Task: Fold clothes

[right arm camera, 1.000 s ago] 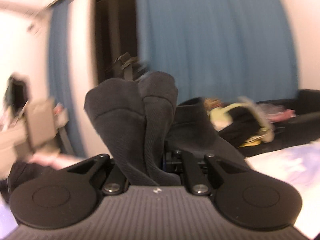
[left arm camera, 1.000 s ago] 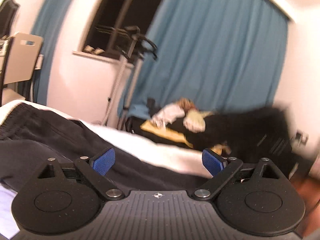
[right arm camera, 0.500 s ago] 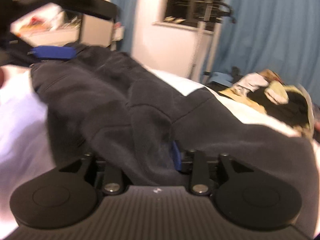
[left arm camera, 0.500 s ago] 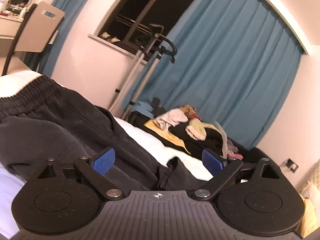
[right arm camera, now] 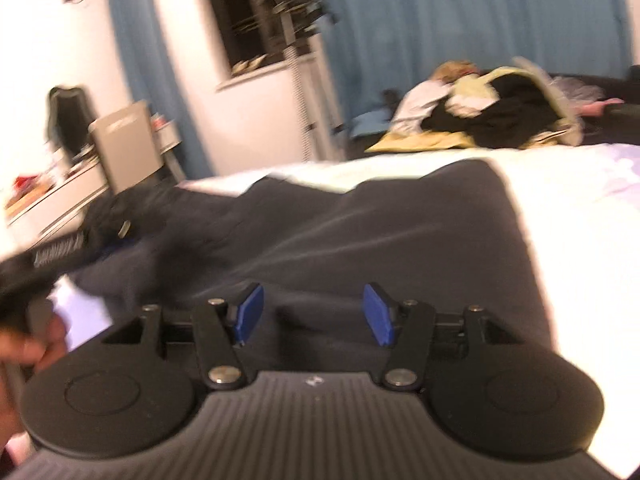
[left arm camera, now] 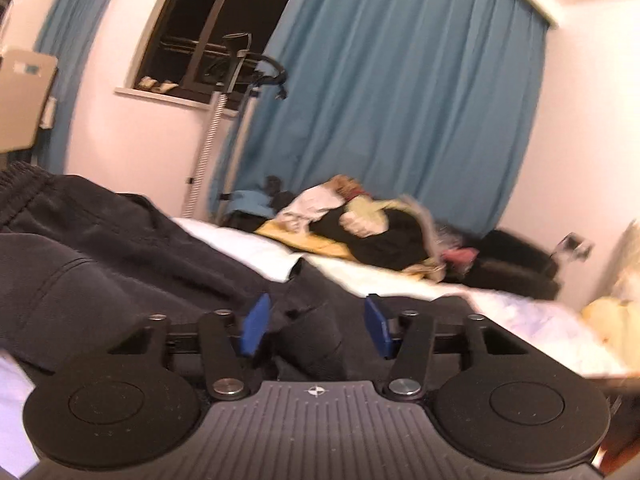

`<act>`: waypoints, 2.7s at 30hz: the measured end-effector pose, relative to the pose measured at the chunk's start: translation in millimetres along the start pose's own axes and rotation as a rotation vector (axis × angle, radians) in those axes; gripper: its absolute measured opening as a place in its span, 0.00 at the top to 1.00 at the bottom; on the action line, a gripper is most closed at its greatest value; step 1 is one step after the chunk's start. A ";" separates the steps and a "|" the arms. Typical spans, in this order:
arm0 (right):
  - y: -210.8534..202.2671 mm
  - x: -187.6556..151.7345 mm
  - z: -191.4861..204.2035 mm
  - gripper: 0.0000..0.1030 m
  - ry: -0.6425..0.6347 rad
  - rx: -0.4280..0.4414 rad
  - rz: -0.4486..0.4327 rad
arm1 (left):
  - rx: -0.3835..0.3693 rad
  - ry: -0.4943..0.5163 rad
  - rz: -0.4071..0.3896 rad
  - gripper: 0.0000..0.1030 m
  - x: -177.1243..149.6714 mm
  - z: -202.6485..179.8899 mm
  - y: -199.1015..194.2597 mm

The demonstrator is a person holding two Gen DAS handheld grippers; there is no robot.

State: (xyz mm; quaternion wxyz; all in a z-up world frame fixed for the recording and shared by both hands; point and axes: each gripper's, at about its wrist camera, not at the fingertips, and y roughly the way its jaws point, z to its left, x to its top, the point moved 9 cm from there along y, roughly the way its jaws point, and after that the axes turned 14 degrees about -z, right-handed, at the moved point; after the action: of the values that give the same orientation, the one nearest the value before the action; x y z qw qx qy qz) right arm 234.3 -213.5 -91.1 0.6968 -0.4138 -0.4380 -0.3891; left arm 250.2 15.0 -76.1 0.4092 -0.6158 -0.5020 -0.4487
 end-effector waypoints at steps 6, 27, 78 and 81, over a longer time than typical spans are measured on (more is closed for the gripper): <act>14.3 -3.5 -40.0 0.45 -0.053 -0.105 -0.059 | 0.093 -0.005 0.175 0.54 -47.7 14.2 18.4; -7.8 13.5 -95.3 0.25 0.211 -0.236 -0.125 | 0.109 -0.155 0.018 0.81 -18.6 2.2 3.6; 22.8 -23.9 -117.7 0.71 0.839 -0.086 -0.127 | 0.176 -0.095 0.128 0.54 -47.7 16.2 -0.5; 14.7 -11.8 -116.1 0.76 0.745 -0.116 -0.155 | 0.186 -0.035 0.072 0.33 -39.2 10.1 -20.9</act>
State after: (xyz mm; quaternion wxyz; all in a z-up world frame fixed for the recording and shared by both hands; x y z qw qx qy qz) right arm 277.4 -312.6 -137.4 0.7521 -0.2484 -0.1623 -0.5885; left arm 227.4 18.2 -115.5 0.4717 -0.6006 -0.5261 -0.3742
